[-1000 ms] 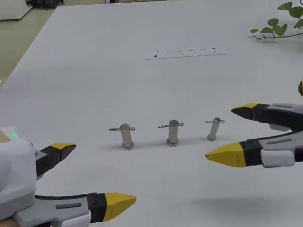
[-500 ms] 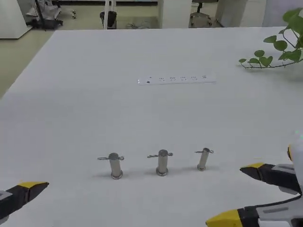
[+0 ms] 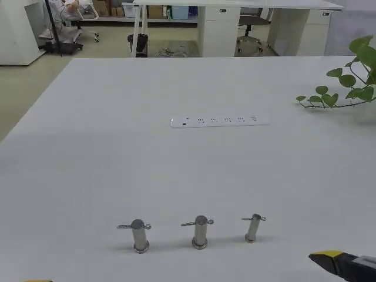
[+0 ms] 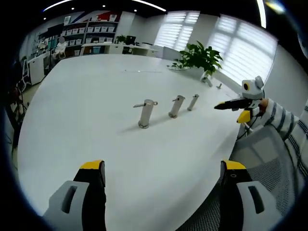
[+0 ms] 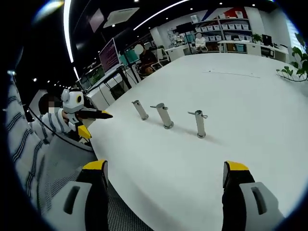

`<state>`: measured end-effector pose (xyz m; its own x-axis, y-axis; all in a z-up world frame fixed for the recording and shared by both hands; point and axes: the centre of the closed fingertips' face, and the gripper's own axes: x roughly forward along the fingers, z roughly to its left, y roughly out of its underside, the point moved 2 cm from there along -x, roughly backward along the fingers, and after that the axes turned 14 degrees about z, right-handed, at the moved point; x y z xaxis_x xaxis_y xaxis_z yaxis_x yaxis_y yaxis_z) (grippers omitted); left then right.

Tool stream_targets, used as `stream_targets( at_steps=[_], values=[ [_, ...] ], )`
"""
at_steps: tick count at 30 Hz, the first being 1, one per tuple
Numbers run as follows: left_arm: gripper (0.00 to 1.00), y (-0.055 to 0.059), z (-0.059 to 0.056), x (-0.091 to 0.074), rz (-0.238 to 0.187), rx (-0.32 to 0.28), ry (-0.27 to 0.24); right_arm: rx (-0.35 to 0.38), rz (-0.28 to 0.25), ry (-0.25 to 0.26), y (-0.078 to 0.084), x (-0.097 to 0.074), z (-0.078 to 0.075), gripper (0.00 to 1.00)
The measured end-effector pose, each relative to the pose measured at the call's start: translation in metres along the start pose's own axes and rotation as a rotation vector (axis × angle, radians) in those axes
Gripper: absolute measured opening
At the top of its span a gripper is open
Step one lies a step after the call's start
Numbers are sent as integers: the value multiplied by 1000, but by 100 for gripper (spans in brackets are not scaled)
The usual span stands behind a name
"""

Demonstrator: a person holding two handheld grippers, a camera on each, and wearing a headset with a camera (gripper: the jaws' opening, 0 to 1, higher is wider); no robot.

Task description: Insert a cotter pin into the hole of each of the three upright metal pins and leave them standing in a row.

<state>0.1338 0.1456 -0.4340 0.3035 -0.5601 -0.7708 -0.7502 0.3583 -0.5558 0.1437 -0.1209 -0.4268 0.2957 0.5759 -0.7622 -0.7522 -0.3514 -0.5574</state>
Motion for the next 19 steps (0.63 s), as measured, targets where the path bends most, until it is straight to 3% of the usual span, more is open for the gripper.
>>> stream_targets(
  at_steps=[4, 9, 19],
  values=[
    [99, 5, 6, 3, 39, -6, -17, 10, 1, -4, 1, 0, 0, 97],
    [97, 3, 1, 5, 37, -13, -1, 11, -2, 0, 1, -2, 0, 97],
    [96, 6, -7, 11, 73, 7, 19, 28, 21, -14, 8, 3, 3, 94]
  ],
)
